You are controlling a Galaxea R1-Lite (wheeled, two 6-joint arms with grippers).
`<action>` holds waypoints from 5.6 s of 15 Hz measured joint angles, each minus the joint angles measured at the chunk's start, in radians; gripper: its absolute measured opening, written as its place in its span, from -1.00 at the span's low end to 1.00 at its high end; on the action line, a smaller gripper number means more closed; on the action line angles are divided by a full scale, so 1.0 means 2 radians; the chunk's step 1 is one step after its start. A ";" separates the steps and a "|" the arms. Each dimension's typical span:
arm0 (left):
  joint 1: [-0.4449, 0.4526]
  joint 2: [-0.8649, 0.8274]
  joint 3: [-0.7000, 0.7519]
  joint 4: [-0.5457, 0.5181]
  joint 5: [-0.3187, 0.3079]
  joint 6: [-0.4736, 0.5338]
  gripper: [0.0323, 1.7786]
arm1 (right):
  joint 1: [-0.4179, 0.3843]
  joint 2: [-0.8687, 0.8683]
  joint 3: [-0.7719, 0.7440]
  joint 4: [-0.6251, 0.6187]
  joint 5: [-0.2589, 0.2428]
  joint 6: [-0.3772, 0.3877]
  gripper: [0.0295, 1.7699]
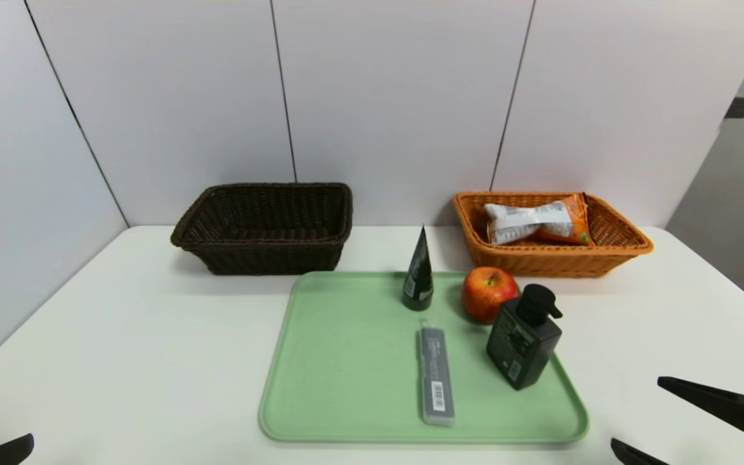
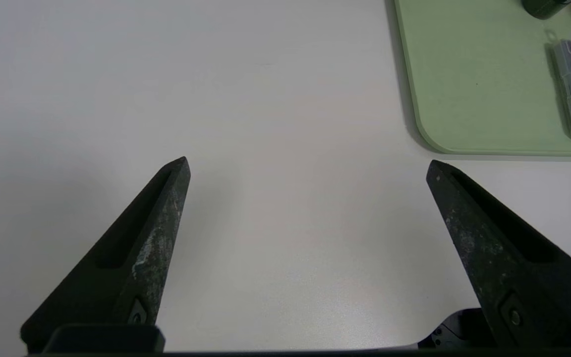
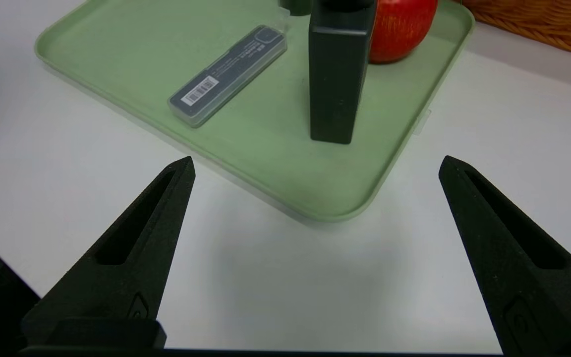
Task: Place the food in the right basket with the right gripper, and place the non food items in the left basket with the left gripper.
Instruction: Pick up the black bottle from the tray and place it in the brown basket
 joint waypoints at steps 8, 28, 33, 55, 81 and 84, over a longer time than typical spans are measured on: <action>0.000 0.001 0.005 0.001 0.001 -0.001 0.90 | 0.013 0.191 0.036 -0.239 -0.008 -0.008 0.92; 0.000 0.007 0.009 -0.001 0.001 0.000 0.90 | 0.019 0.332 -0.015 -0.323 -0.040 -0.002 0.93; 0.000 0.010 0.008 -0.002 0.001 0.004 0.90 | 0.019 0.351 -0.029 -0.327 -0.040 0.003 0.93; 0.000 0.007 0.027 -0.004 0.000 0.003 0.90 | 0.031 0.384 -0.040 -0.336 -0.051 0.004 -0.33; 0.000 0.007 0.025 -0.002 0.004 0.004 0.90 | 0.109 0.367 -0.509 -0.077 -0.042 0.081 -0.33; 0.000 0.007 0.025 -0.002 0.004 0.004 0.90 | 0.119 0.431 -0.600 -0.041 -0.041 0.083 -0.33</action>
